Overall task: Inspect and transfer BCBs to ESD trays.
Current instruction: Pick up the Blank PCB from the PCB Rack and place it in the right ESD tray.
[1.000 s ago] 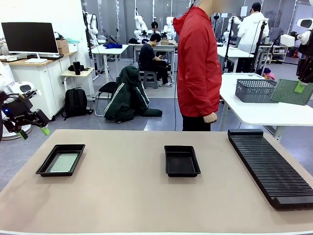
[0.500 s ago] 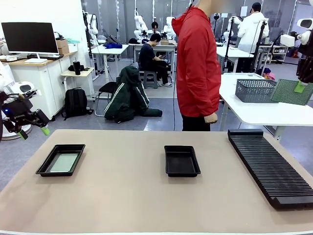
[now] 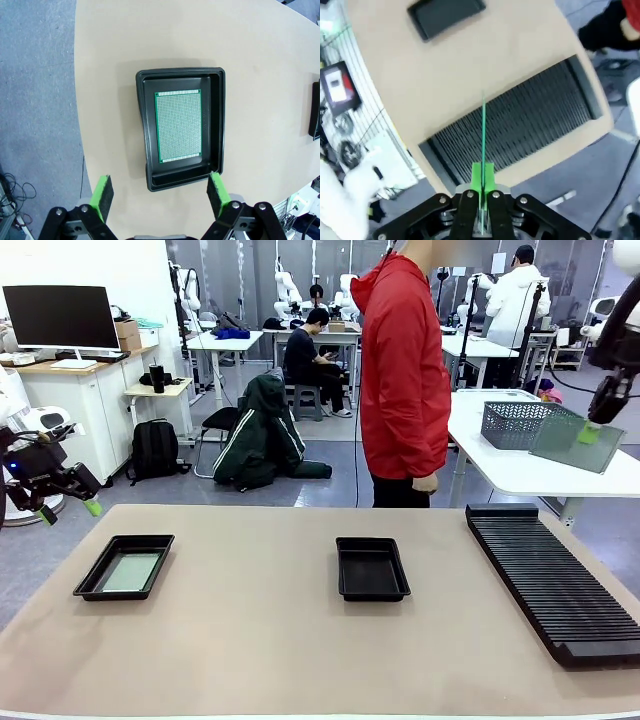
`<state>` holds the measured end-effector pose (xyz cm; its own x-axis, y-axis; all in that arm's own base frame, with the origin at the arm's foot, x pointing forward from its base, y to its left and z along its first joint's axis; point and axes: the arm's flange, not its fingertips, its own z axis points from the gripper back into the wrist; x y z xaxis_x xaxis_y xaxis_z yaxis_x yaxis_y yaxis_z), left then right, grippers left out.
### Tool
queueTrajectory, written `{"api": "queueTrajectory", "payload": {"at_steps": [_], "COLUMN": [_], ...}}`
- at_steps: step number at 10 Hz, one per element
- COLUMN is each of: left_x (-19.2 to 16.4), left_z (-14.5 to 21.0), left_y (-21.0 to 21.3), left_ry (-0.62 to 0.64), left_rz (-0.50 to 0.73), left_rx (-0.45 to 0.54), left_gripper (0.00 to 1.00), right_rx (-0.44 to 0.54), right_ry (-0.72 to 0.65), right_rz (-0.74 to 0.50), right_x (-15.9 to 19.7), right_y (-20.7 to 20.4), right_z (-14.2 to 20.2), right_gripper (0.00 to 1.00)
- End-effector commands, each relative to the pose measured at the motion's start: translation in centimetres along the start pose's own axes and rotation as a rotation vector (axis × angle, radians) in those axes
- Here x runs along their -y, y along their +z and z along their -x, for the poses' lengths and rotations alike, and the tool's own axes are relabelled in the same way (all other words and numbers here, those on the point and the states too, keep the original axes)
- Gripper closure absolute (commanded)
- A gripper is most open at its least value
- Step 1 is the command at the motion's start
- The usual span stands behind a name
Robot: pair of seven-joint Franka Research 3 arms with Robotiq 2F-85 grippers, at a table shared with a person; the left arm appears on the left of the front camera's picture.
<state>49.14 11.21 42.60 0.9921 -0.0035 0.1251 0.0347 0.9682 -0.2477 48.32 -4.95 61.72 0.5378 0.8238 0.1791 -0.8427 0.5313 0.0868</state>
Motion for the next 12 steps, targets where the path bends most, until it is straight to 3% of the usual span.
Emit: {"api": "queueTrajectory", "payload": {"at_steps": [1,8,12], "left_x": [-0.1,-0.1,-0.1], "left_z": [0.0,0.0,0.0], "left_y": [-0.2,-0.2,-0.2], "left_ry": [0.005,0.005,0.005], "left_rz": [-0.001,-0.001,-0.001], "left_rx": [0.007,0.007,0.007], "left_gripper": [0.00,0.00,0.00], "right_rx": [0.103,0.259,0.371], "right_ry": [-0.169,-0.635,-0.796], "right_rz": [-0.039,-0.301,-0.458], "right_x": [-1.6,-5.0,-7.1], "right_y": [-1.5,-10.3,-15.7], "right_z": [-1.1,-4.7,-6.2], "right_gripper": [0.97,0.97,0.97]}}
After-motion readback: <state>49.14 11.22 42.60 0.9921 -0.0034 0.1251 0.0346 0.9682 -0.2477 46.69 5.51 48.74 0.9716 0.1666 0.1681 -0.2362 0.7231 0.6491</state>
